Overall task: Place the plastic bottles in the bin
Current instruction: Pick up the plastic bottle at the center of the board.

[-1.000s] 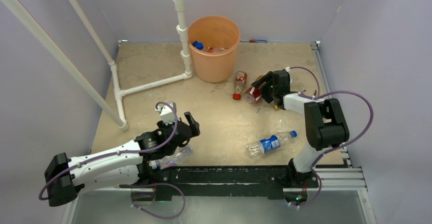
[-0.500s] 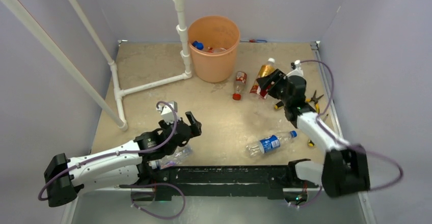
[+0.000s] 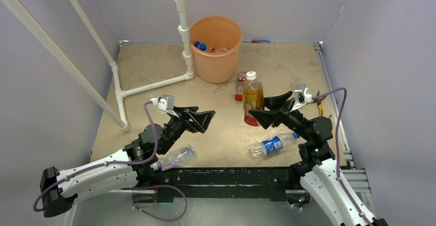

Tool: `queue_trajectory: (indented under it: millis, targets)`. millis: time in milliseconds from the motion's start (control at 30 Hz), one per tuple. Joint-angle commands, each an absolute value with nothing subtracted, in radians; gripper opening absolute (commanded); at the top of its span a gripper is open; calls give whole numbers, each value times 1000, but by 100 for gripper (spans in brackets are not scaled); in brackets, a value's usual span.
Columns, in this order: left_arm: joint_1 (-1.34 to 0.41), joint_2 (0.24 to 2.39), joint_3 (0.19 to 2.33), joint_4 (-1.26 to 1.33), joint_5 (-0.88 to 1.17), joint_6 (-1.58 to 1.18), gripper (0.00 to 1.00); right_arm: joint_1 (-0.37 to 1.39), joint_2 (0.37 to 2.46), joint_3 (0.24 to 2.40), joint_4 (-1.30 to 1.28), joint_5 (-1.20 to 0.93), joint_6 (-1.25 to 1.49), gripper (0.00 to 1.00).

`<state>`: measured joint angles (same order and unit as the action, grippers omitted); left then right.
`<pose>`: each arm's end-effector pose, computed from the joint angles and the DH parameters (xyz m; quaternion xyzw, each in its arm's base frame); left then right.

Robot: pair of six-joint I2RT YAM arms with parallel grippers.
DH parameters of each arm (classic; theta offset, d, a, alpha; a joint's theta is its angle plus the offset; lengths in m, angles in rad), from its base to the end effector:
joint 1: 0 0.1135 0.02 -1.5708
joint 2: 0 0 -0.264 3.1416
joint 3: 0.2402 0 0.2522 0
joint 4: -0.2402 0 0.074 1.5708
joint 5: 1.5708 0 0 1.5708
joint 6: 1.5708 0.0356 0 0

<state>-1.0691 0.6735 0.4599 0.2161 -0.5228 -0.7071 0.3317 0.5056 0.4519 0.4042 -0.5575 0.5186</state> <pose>0.0976 -0.1410 0.2851 -0.0572 0.7040 -0.4155 0.5731 0.1213 0.0617 0.3239 -0.1731 0.5695 0.4686 0.6528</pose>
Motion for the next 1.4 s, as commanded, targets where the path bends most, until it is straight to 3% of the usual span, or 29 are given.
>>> queue_trajectory:
  millis: [0,367,800,1033,1267,1367]
  targets:
    - [-1071,656,457,606,-228,-443,99,358,462,403,469,-746,536,45]
    - [-1071,888,645,608,74,-404,99,383,467,380,660,-901,643,42]
    - [-1069,1053,650,911,290,-542,99,406,476,368,741,-940,696,41]
    - [-1070,1087,664,986,327,-575,86,409,481,360,735,-936,694,40]
    - [-1069,1154,696,971,359,-593,83,416,504,373,738,-938,696,41]
    - [-1071,1179,702,983,366,-607,75,422,513,377,734,-940,694,41]
